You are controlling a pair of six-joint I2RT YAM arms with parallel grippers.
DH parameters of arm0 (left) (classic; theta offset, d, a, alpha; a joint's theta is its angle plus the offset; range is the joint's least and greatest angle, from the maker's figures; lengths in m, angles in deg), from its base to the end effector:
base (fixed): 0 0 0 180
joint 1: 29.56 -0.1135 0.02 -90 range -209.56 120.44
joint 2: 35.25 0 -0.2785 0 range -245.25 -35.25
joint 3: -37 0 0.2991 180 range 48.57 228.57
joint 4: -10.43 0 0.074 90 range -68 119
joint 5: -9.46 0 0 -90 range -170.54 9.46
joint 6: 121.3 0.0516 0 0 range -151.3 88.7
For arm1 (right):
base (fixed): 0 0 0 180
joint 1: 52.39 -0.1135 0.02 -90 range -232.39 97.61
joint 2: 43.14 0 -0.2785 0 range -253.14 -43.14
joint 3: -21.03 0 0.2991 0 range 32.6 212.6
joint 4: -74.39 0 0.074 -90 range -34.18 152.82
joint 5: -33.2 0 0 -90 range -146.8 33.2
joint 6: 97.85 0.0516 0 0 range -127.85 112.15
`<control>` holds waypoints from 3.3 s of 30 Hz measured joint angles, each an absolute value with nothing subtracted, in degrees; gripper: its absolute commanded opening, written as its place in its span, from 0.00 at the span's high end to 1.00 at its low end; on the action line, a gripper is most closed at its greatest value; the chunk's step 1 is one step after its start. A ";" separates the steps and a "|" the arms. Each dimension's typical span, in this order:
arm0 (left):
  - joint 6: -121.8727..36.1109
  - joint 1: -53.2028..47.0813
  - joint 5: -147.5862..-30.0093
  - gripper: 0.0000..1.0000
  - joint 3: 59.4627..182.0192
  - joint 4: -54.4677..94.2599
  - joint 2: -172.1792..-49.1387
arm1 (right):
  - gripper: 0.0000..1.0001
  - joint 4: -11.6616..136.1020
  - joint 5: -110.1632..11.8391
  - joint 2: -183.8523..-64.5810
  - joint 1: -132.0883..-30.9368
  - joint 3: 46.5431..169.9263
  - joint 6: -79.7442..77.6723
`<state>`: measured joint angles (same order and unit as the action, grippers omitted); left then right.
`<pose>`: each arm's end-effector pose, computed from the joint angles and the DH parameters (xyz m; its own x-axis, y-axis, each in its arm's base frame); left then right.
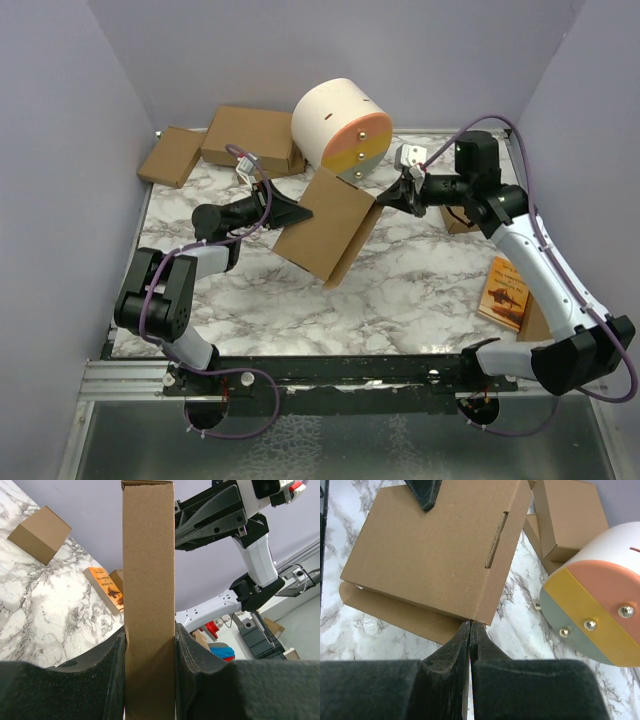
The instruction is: Fold the paper box
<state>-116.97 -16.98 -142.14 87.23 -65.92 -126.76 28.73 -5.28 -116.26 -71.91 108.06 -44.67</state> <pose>0.3149 -0.1168 0.2512 -0.7616 -0.3160 -0.5658 0.6201 -0.1016 -0.7780 0.2878 0.1449 0.3961 0.1036 -0.3589 -0.9276 -0.9659 0.1861 -0.1799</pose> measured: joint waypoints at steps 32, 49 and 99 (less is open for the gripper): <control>-116.49 -18.23 -141.03 1.00 85.63 -65.92 -127.30 | 0.73 22.46 -7.68 -118.33 -73.40 112.87 -41.08; -116.40 -20.04 -138.07 1.00 79.95 -65.94 -128.31 | 0.58 26.54 4.58 -111.97 -68.55 102.05 -33.54; -65.19 -17.70 -104.48 1.00 89.04 32.06 -106.04 | 0.46 30.83 5.81 -119.86 -85.53 88.22 -51.14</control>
